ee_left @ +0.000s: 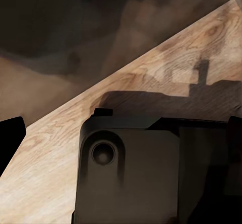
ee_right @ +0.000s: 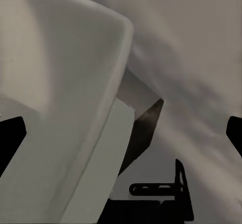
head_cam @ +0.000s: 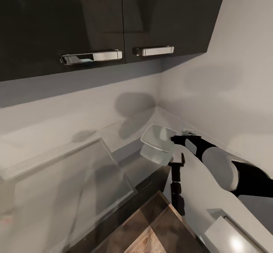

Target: In the kitchen, take the Vidalia onion out of the sink, dice it on the chopping board with the paring knife, put the diced onion into the bowl on the countertop, then place both the paring knife and the chopping board into the sink.

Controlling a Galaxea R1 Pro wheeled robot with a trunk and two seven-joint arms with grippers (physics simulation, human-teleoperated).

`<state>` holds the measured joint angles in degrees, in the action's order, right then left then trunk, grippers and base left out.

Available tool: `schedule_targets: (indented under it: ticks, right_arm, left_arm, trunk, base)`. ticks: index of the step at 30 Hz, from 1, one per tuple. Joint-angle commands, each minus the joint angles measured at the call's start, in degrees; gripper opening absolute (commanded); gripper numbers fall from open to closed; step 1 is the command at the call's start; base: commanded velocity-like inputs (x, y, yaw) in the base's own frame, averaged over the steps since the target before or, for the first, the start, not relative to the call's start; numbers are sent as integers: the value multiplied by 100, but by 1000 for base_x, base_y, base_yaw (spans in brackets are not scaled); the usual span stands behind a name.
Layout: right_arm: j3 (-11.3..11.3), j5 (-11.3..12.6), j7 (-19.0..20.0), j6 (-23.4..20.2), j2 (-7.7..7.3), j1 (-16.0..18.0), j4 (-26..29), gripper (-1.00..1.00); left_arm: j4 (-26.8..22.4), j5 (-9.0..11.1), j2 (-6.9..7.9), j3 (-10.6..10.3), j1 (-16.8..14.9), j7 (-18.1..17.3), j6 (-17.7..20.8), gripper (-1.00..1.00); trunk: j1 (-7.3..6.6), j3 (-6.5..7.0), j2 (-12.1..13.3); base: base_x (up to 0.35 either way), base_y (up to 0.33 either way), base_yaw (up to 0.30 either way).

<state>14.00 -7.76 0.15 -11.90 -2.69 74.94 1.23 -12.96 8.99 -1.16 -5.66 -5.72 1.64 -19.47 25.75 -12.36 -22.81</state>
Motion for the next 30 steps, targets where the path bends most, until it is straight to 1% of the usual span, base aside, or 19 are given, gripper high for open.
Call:
schedule_targets:
  ticks: [1,5,8,30]
  right_arm:
    - [49,-63,138,-32,-1,3,9,100]
    - [61,-74,521,-32,-22,3,9,100]
    - [61,-76,610,-32,-39,3,9,100]
    - [68,-76,661,-32,-56,2,9,100]
  left_arm:
    - [4,53,2,-49,-6,19,-22,100]
    - [4,56,2,-49,-2,15,-22,100]
    - [7,57,2,-49,-1,16,-22,100]
    - [13,59,2,-50,-2,17,-22,100]
  trunk:
    - [3,-11,-11]
    - [3,-12,-11]
    - [3,-12,-11]
    - [3,-12,-11]
  base:
    - [0,0,0]
    - [0,0,0]
    - [0,0,0]
    - [0,0,0]
